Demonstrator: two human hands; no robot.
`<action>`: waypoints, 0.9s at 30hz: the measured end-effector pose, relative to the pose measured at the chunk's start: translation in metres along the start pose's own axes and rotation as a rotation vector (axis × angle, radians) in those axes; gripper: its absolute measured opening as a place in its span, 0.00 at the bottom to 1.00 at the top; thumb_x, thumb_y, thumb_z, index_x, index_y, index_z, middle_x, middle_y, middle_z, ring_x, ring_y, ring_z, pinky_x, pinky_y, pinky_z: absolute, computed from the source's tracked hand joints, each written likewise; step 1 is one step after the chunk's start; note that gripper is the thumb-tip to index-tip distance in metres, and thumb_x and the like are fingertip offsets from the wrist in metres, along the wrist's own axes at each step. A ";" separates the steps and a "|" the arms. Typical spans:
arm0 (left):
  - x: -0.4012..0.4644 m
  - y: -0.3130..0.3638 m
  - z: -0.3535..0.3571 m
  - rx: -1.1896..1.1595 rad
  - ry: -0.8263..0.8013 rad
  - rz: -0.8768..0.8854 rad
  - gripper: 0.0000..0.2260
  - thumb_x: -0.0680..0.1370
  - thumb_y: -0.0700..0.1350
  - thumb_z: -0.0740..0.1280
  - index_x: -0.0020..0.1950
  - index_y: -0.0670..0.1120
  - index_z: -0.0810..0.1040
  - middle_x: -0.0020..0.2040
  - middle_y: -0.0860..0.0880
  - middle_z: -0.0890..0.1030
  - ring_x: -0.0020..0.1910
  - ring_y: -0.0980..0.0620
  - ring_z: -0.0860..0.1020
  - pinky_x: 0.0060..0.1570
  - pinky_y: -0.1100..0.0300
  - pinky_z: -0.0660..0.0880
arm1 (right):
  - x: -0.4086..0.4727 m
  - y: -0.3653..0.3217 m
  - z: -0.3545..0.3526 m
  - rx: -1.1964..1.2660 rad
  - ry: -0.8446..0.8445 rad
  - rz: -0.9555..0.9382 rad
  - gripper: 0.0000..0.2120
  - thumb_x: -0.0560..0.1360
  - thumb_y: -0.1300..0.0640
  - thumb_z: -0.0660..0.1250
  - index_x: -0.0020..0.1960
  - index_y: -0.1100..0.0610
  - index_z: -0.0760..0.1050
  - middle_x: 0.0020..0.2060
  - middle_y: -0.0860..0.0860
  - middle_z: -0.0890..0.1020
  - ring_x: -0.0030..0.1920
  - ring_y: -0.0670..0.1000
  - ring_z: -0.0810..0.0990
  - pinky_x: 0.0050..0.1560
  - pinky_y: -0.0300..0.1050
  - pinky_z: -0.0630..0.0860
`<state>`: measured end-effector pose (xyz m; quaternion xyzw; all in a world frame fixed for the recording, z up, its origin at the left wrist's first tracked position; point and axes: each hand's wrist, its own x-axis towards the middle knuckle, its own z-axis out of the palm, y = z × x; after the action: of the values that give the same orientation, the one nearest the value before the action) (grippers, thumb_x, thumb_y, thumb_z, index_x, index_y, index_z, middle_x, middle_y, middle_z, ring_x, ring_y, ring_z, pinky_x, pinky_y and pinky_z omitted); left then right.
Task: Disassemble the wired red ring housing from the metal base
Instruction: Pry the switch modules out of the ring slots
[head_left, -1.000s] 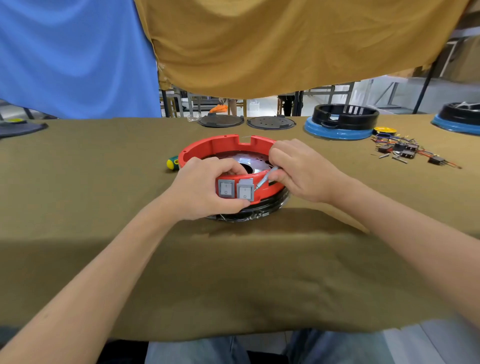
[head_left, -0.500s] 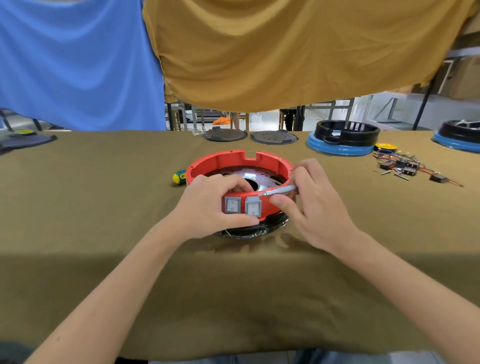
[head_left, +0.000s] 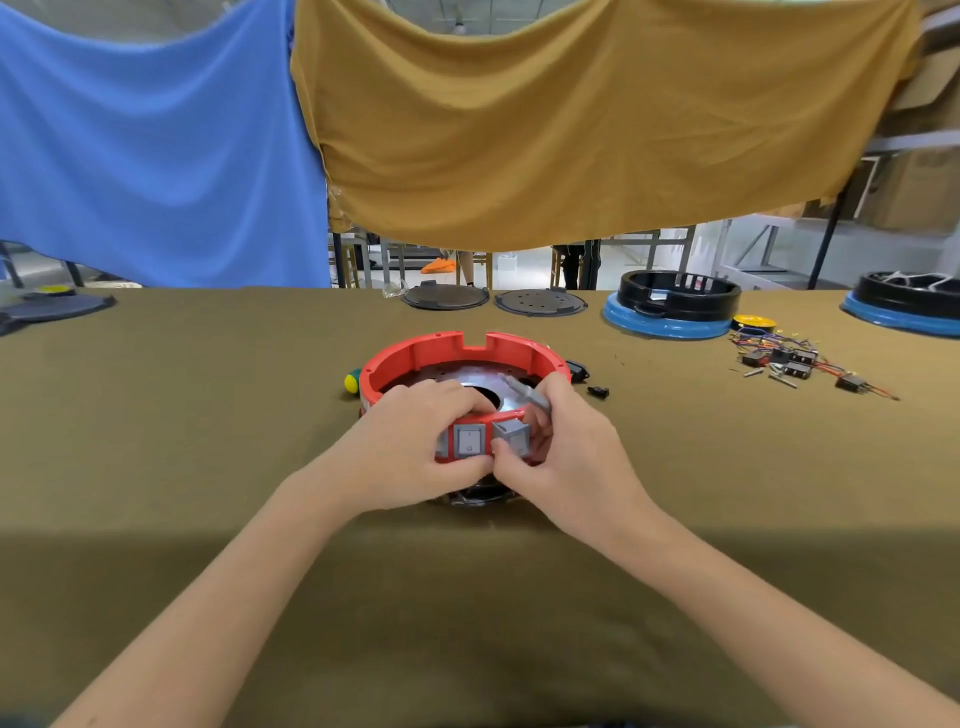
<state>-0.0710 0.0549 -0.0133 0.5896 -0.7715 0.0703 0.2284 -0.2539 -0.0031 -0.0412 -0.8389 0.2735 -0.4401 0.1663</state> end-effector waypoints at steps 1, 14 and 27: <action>-0.001 -0.002 -0.003 0.009 -0.035 0.013 0.19 0.75 0.60 0.65 0.63 0.53 0.75 0.53 0.60 0.78 0.52 0.58 0.75 0.53 0.58 0.71 | -0.002 0.001 -0.001 0.017 -0.004 -0.024 0.17 0.73 0.56 0.72 0.42 0.48 0.62 0.36 0.44 0.74 0.36 0.46 0.74 0.33 0.39 0.71; 0.012 0.020 -0.003 0.428 0.088 -0.065 0.24 0.77 0.67 0.51 0.58 0.52 0.72 0.49 0.55 0.79 0.47 0.54 0.78 0.42 0.60 0.74 | 0.048 0.077 -0.031 0.327 0.154 0.583 0.13 0.74 0.58 0.71 0.47 0.55 0.66 0.44 0.53 0.78 0.51 0.59 0.82 0.53 0.63 0.80; 0.025 -0.002 -0.008 0.020 -0.146 -0.153 0.24 0.73 0.66 0.65 0.64 0.55 0.69 0.54 0.60 0.78 0.52 0.57 0.78 0.53 0.57 0.75 | 0.081 0.128 -0.008 -0.044 0.171 0.591 0.14 0.79 0.47 0.67 0.47 0.56 0.67 0.41 0.52 0.76 0.40 0.50 0.75 0.38 0.46 0.74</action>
<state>-0.0722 0.0355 0.0048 0.6528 -0.7379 0.0171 0.1706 -0.2631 -0.1547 -0.0509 -0.6863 0.5281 -0.4358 0.2452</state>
